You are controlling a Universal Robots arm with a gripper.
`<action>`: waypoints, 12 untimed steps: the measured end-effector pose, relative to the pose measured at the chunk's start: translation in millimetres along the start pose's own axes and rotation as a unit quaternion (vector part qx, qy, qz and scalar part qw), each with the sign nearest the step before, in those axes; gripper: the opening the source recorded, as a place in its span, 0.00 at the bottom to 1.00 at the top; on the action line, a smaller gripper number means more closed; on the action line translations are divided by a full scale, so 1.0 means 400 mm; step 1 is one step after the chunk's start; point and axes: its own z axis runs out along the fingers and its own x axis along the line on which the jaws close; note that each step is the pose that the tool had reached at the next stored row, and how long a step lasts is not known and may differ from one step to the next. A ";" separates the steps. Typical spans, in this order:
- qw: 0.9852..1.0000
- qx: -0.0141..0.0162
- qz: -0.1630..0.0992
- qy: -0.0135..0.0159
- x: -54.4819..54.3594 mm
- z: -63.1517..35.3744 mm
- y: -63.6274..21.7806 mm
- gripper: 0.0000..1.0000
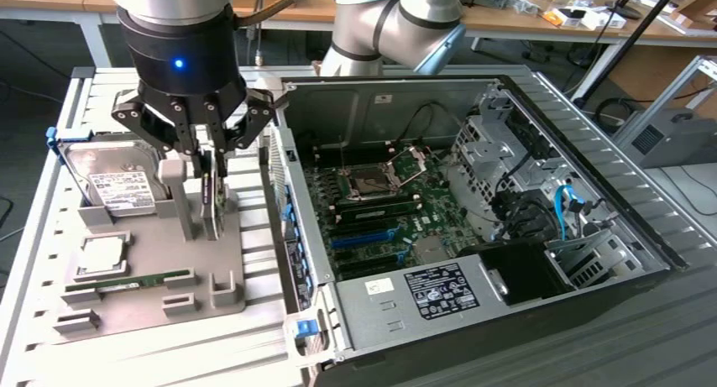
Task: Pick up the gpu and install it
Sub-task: 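Pick up the gpu and move the gpu toward the slot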
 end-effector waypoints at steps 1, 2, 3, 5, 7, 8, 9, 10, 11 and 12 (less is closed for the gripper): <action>1.000 0.000 0.000 0.000 0.000 -0.003 0.000 0.27; 1.000 0.000 0.000 0.000 0.000 -0.006 0.000 0.27; 1.000 0.000 0.000 0.000 0.000 -0.010 0.000 0.27; 1.000 0.000 0.000 0.000 0.000 -0.017 0.001 0.27; 1.000 0.000 0.000 0.000 -0.001 -0.026 0.001 0.27; 1.000 0.000 0.000 0.000 -0.001 -0.029 0.001 0.27; 1.000 0.000 0.000 0.000 -0.001 -0.033 0.001 0.27; 1.000 0.000 0.000 0.000 -0.001 -0.037 0.002 0.27; 1.000 0.000 0.000 0.000 -0.001 -0.041 0.002 0.27; 1.000 0.000 0.000 0.000 -0.001 -0.044 0.002 0.27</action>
